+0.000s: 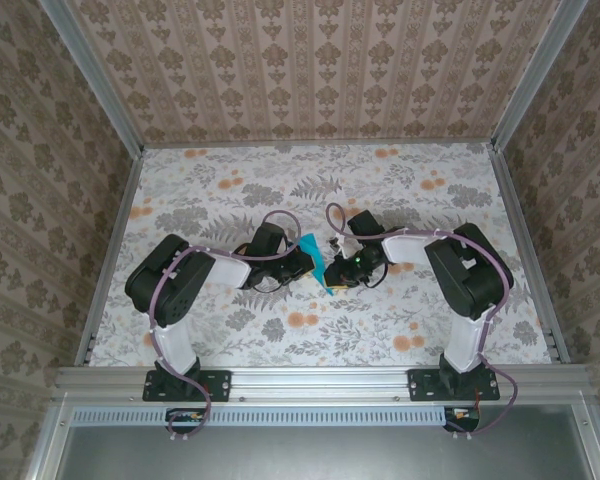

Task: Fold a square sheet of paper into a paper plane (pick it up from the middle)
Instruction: Fold the wing for the fifth time at the center of the table.

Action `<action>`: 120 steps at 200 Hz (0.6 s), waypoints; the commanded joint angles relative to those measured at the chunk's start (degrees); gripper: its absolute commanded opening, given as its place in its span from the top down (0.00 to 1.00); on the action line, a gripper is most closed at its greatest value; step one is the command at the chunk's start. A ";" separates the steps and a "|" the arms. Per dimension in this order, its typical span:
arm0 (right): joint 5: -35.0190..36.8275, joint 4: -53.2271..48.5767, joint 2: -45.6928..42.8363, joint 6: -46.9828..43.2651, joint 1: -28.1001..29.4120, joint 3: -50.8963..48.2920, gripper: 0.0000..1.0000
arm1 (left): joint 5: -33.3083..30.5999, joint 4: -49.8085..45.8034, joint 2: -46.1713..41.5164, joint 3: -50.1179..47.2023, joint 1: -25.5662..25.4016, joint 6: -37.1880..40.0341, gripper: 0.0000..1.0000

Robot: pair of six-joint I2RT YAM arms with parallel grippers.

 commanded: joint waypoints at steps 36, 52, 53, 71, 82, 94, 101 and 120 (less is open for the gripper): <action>2.23 -4.50 -3.30 -1.38 0.11 -1.23 0.78 | -2.78 -6.19 1.18 -0.75 -0.47 -0.01 0.90; 2.69 -4.71 -2.16 -1.38 0.20 -0.89 0.81 | -2.77 -6.05 1.18 -0.83 -0.47 -0.09 0.90; 2.69 -4.71 -2.08 -1.39 0.24 -0.82 0.82 | -2.81 -6.07 1.18 -0.78 -0.47 -0.09 0.90; 2.87 -4.42 -0.41 -1.44 0.68 -0.33 0.85 | -2.85 -6.01 1.18 -0.90 -0.47 -0.22 0.91; 3.17 -4.35 0.53 -1.31 0.89 0.03 0.86 | -2.90 -5.99 1.18 -0.84 -0.47 -0.23 0.91; 3.77 -4.28 0.96 -1.08 0.99 0.26 0.86 | -2.94 -6.06 1.19 -0.85 -0.47 -0.31 0.91; 3.99 -3.96 0.92 -0.78 0.99 0.22 0.85 | -2.95 -6.01 1.19 -0.92 -0.47 -0.36 0.91; 4.85 -3.88 -0.81 0.00 0.99 0.22 0.79 | -2.94 -6.05 1.18 -0.85 -0.47 -0.34 0.91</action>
